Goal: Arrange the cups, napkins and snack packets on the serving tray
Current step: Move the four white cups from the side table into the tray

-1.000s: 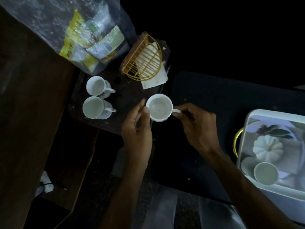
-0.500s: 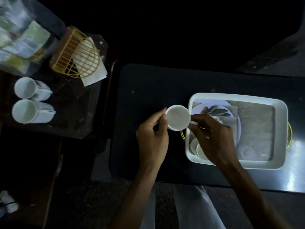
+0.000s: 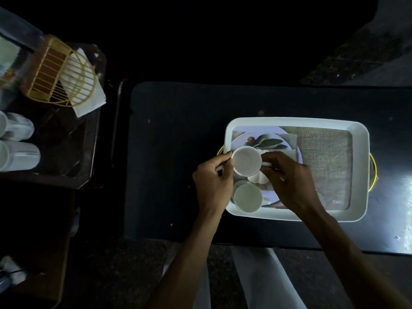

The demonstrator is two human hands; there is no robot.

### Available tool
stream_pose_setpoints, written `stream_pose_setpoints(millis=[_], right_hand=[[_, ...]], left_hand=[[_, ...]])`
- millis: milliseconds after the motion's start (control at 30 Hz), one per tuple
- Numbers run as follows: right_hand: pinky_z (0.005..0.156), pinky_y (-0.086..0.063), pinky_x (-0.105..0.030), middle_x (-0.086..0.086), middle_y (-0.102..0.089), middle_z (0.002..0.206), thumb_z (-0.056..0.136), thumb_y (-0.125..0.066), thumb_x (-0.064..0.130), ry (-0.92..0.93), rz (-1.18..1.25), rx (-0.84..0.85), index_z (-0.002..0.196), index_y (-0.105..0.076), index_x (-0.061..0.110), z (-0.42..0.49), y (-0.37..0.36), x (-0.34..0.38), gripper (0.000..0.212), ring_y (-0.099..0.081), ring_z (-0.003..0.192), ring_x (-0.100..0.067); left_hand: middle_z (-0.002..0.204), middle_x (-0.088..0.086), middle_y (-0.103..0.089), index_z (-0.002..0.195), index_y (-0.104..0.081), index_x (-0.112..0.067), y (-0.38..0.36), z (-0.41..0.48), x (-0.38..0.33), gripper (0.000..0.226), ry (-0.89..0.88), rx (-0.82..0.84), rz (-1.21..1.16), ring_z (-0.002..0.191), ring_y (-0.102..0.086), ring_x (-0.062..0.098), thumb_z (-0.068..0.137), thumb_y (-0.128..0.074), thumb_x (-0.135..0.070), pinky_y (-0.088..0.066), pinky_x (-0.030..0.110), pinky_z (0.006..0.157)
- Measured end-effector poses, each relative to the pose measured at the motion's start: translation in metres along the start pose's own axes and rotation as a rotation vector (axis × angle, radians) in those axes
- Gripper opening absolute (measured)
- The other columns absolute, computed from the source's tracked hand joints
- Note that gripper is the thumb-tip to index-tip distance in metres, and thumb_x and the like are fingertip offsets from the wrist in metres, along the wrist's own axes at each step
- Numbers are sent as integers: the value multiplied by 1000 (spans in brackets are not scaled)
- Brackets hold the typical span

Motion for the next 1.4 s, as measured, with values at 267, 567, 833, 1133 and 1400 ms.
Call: stream_pose_setpoints(millis=[267,567,833,1133,1400], right_hand=[[77,-46,-3,9,-70,95,89,-67,3,-67,44,44,106,-69,9,-2,-9,-29,18,-65,92,1],[78,-52,-18,3,-75,97,87,-70,7,-71,-9,40,105,-69,10,-1,-12,-35,18,-68,88,-3],[77,-47,-9,-2,-75,100,88,-69,7,-51,-40,81,108,-68,7,1,-14,-38,19,-68,90,-7],[99,-29,-12,-9,-64,124,81,-73,4,118,-222,92,127,-58,10,-3,-4,3,49,-56,115,-22],[118,-28,-50,-14,-28,159,92,-63,29,176,-396,239,148,-38,5,-5,-72,89,67,-17,150,-28]], left_hand=[[110,-3,-78,114,-76,-16,-14,-3,13,23,-4,-31,80,100,-73,5,93,-67,-16,-59,32,94],[118,1,-76,120,-73,-14,-22,-5,19,26,-19,-51,117,109,-70,8,97,-63,-14,-55,18,91],[119,1,-75,123,-71,-13,-24,-4,20,27,-44,-44,145,107,-67,3,98,-62,-16,-50,4,85],[123,-4,-72,125,-70,-16,28,-19,13,28,-44,-171,-13,107,-65,-7,100,-59,-17,-50,4,83],[157,2,-44,146,-50,-16,125,-35,22,47,-362,-253,492,148,-36,16,101,-56,-26,-34,27,119]])
Point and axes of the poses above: each hand's wrist, its own z-axis towards the middle knuckle, its own y-axis out of the back of the hand, x = y × z, the point moved 3 cm from there along z, towards the middle knuckle
